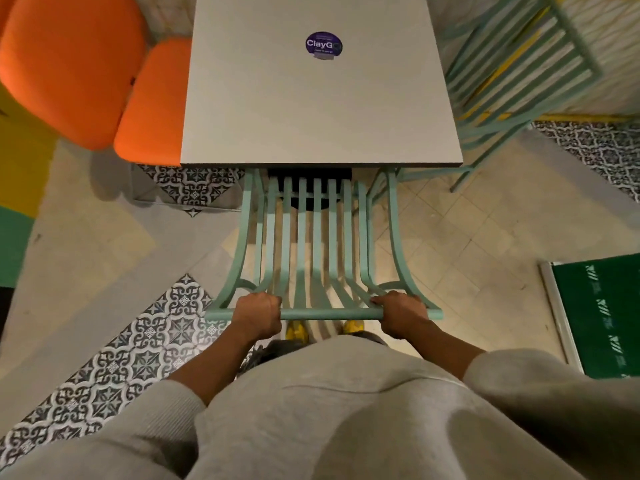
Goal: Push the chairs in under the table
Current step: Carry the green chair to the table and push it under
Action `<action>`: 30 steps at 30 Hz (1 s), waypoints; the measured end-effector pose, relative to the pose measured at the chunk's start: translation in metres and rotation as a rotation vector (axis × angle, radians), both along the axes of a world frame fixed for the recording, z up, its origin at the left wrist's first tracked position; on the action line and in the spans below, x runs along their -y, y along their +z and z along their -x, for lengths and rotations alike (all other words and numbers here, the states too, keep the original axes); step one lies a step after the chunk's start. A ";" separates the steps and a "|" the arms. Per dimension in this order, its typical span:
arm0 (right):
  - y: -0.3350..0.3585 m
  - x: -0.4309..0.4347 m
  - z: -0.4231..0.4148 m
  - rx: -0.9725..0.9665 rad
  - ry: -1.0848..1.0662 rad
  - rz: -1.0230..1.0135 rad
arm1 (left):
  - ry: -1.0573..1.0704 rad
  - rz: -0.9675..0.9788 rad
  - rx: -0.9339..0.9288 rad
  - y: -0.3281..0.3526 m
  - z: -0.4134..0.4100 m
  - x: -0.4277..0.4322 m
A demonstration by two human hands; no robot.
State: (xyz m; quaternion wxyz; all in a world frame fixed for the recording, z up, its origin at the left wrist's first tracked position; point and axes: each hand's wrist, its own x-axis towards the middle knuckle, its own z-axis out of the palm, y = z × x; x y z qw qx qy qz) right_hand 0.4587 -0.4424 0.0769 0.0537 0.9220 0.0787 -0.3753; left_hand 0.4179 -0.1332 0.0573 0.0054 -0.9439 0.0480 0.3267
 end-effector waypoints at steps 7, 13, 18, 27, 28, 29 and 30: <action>-0.002 -0.007 -0.020 0.000 -0.007 0.019 | -0.017 -0.014 0.061 -0.004 -0.018 -0.006; -0.004 -0.013 -0.036 0.028 -0.026 0.024 | 0.051 -0.014 0.026 0.001 -0.035 -0.009; -0.005 -0.013 -0.041 0.032 0.000 0.061 | 0.059 -0.017 0.020 0.003 -0.040 -0.008; -0.009 -0.009 -0.038 0.039 -0.045 0.009 | 0.113 0.014 0.029 0.003 -0.040 -0.007; -0.009 -0.009 -0.038 0.036 -0.052 0.004 | 0.117 0.018 0.029 0.003 -0.040 -0.007; -0.008 -0.009 -0.038 0.032 -0.063 -0.002 | 0.123 0.023 0.028 0.003 -0.040 -0.008; -0.008 -0.010 -0.038 0.026 -0.077 -0.008 | 0.127 0.029 0.028 0.003 -0.039 -0.008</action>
